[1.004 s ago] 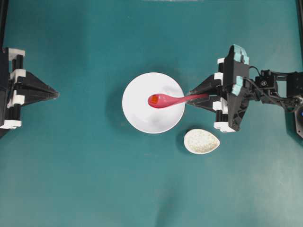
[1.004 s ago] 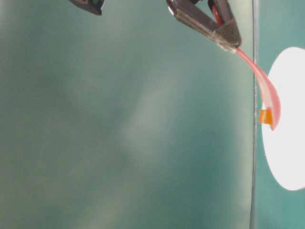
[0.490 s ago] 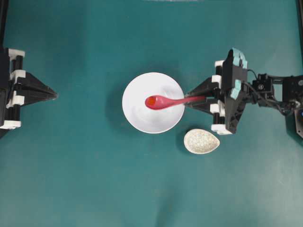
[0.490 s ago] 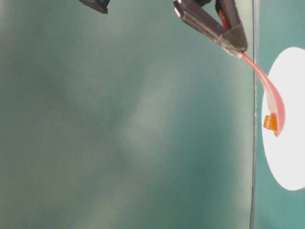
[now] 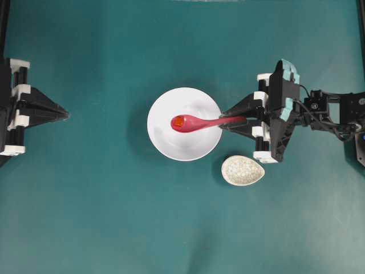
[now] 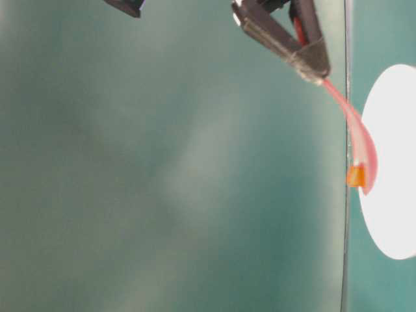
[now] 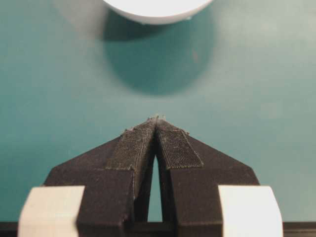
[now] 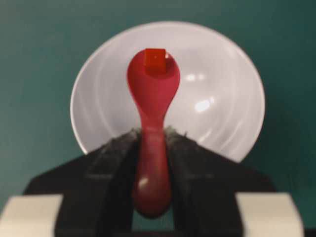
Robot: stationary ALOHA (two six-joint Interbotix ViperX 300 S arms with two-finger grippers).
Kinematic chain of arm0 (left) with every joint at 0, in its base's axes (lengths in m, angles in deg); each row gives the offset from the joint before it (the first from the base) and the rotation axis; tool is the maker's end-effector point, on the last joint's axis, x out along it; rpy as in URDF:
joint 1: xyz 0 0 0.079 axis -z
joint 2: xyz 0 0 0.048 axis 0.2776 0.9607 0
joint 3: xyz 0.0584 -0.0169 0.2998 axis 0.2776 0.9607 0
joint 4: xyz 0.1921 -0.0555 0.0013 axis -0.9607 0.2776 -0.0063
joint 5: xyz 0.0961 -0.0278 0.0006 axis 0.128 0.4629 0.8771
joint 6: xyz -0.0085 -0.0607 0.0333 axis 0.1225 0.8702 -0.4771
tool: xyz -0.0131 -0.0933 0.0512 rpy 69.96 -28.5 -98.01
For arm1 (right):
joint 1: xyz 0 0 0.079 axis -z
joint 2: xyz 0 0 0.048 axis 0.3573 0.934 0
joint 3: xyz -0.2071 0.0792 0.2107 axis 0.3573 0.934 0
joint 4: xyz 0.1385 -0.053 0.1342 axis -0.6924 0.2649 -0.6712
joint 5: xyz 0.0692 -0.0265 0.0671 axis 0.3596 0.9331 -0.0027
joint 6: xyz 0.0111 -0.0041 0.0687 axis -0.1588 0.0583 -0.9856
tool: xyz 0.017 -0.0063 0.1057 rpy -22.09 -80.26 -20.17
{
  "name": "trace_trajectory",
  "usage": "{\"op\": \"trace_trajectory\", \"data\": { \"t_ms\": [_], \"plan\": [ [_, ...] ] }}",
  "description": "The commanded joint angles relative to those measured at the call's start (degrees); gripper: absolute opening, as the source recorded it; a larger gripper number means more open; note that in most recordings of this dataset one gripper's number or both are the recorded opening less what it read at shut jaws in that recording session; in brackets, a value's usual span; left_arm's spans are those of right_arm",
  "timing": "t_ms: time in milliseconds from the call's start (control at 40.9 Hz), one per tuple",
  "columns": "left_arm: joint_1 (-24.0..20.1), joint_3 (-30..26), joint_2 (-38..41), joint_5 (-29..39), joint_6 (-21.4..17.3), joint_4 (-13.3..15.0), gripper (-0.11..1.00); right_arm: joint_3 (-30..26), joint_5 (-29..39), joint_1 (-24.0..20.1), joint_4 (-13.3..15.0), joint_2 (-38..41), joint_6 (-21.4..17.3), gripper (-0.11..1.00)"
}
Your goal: Grip the spoon and scoop the red block from the bowl with right arm.
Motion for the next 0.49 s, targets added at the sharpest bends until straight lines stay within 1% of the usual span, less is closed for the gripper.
{"op": "trace_trajectory", "data": {
  "t_ms": [0, 465],
  "plan": [
    [-0.09, -1.67, 0.44, -0.26, -0.09, -0.18, -0.01, -1.23, -1.49, -0.18, 0.00, -0.53, 0.00, 0.24],
    [-0.09, -1.76, 0.44, -0.62, -0.18, -0.18, -0.01, -0.70, -1.58, -0.18, 0.09, -0.53, 0.09, 0.24]
  ]
}}
